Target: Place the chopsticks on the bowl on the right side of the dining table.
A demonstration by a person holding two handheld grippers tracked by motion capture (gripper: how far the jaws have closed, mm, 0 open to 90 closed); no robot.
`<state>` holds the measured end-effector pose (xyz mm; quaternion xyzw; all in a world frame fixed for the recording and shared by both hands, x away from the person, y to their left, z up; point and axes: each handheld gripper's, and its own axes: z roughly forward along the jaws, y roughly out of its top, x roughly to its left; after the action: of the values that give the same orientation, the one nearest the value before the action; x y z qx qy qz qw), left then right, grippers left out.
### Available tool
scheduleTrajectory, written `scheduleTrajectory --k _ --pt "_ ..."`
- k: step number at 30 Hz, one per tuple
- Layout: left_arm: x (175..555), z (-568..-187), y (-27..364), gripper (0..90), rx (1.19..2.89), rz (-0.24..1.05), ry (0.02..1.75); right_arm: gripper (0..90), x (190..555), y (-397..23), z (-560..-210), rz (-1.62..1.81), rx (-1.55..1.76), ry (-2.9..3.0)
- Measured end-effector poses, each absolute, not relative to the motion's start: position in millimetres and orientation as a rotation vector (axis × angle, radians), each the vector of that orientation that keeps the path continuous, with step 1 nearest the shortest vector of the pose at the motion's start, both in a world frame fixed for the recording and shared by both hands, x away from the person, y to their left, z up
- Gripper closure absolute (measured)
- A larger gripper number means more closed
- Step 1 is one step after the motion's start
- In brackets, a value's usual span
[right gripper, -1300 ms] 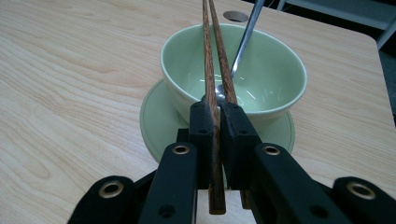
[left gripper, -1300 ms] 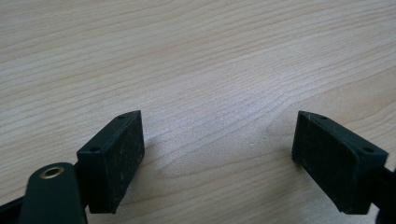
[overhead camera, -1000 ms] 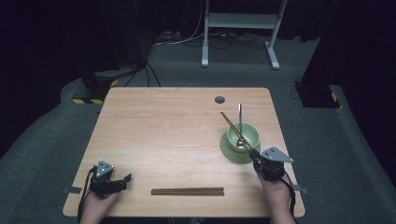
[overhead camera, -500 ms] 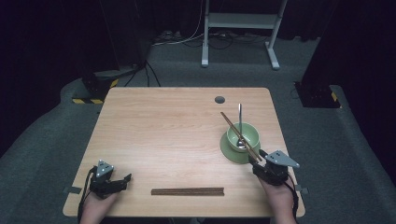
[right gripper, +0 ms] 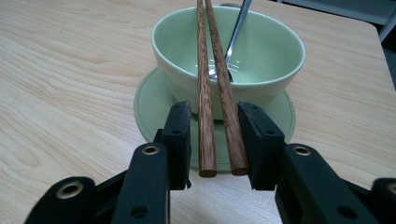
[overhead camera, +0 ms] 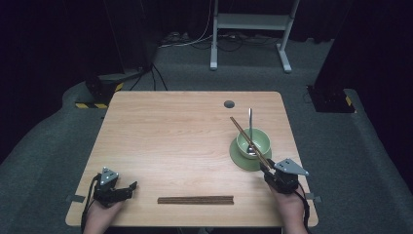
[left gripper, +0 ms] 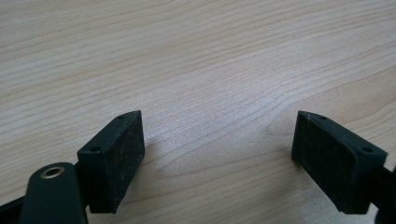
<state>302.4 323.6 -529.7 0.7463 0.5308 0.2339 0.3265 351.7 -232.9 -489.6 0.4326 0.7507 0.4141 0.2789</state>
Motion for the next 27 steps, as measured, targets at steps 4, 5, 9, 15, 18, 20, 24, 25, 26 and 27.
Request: scheduleTrajectory --k 4,5,9,15,18,20,24,25,26,27 --pt "302.4 -529.7 323.6 17.3 1.955 0.613 1.391 71.4 351.4 -232.8 -489.0 1.11 1.158 2.01" --pt "302.4 -529.7 323.6 17.3 1.955 0.613 1.391 72.2 351.2 -232.7 -488.8 1.11 1.157 2.009" --pt "302.4 -529.7 323.6 17.4 1.956 0.613 1.391 75.0 351.3 -232.3 -488.4 1.114 1.154 2.01" --pt "302.4 -529.7 323.6 17.4 1.956 0.613 1.391 75.6 350.8 -230.6 -488.5 1.114 1.154 2.016" --pt "302.4 -529.7 323.6 17.3 1.956 0.613 1.391 75.6 350.0 -230.1 -488.6 1.124 1.151 2.023" --pt "302.4 -529.7 323.6 17.3 1.956 0.613 1.391 75.6 349.0 -228.7 -488.3 1.127 1.146 2.031" --pt "302.5 -529.7 323.8 17.3 1.954 0.61 1.39 75.6 347.1 -225.0 -487.0 1.132 1.129 2.045" --pt "302.5 -529.8 323.8 17.3 1.954 0.61 1.39 75.6 346.8 -224.6 -486.7 1.133 1.126 2.047" --pt "302.5 -529.8 323.7 17.3 1.954 0.61 1.39 75.6 346.4 -224.3 -486.4 1.134 1.123 2.048" --pt "302.5 -529.7 323.8 17.4 1.955 0.61 1.39 75.6 346.0 -224.1 -486.2 1.137 1.124 2.049"
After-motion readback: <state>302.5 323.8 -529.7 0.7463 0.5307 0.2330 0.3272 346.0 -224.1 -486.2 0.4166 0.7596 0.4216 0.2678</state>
